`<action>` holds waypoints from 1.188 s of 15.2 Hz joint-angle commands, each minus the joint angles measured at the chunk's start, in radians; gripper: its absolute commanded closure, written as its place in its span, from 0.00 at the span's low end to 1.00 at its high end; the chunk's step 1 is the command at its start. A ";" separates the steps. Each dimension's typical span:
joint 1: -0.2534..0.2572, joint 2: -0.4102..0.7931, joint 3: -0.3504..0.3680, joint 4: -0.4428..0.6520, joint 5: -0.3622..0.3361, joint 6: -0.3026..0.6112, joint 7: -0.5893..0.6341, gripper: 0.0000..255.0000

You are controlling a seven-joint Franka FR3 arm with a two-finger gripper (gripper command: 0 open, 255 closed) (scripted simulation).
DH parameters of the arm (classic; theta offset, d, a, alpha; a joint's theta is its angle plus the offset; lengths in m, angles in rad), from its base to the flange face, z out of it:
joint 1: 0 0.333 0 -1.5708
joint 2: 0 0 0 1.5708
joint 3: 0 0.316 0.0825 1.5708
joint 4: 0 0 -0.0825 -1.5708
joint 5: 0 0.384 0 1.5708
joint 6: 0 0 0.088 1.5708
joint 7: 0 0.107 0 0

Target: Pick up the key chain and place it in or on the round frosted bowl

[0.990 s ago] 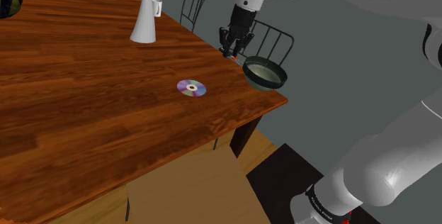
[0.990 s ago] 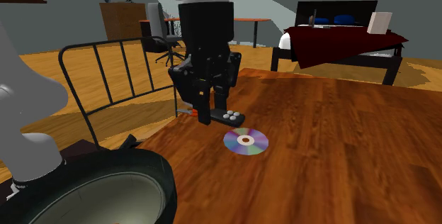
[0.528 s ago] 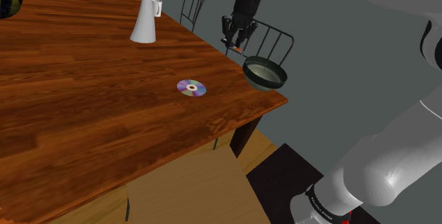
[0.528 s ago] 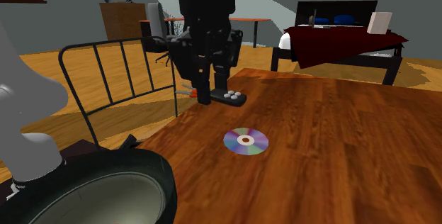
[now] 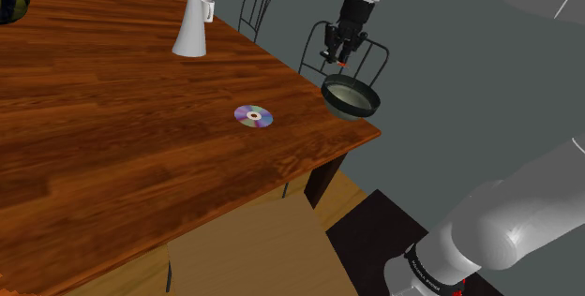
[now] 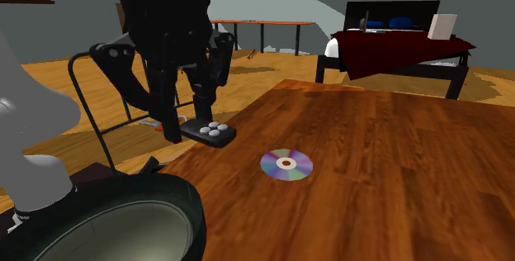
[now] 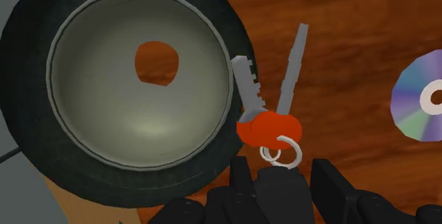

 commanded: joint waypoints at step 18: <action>-0.070 -0.075 -0.107 -0.237 -0.016 0.162 -0.172 1.00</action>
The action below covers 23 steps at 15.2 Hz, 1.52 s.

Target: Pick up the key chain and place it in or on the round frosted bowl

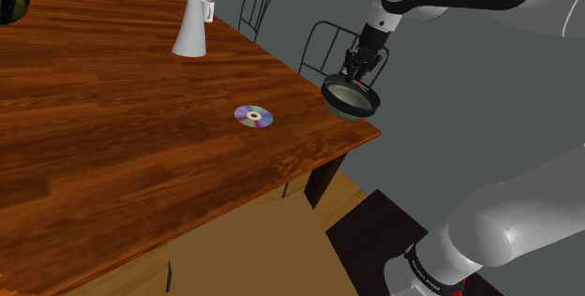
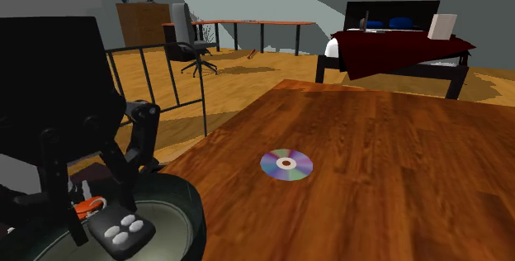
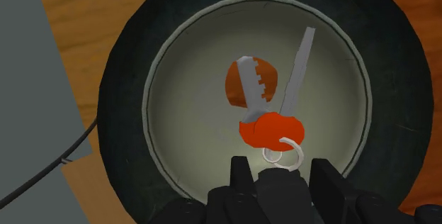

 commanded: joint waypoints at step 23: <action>0.001 -0.006 0.002 0.073 0.000 -0.079 0.002 0.00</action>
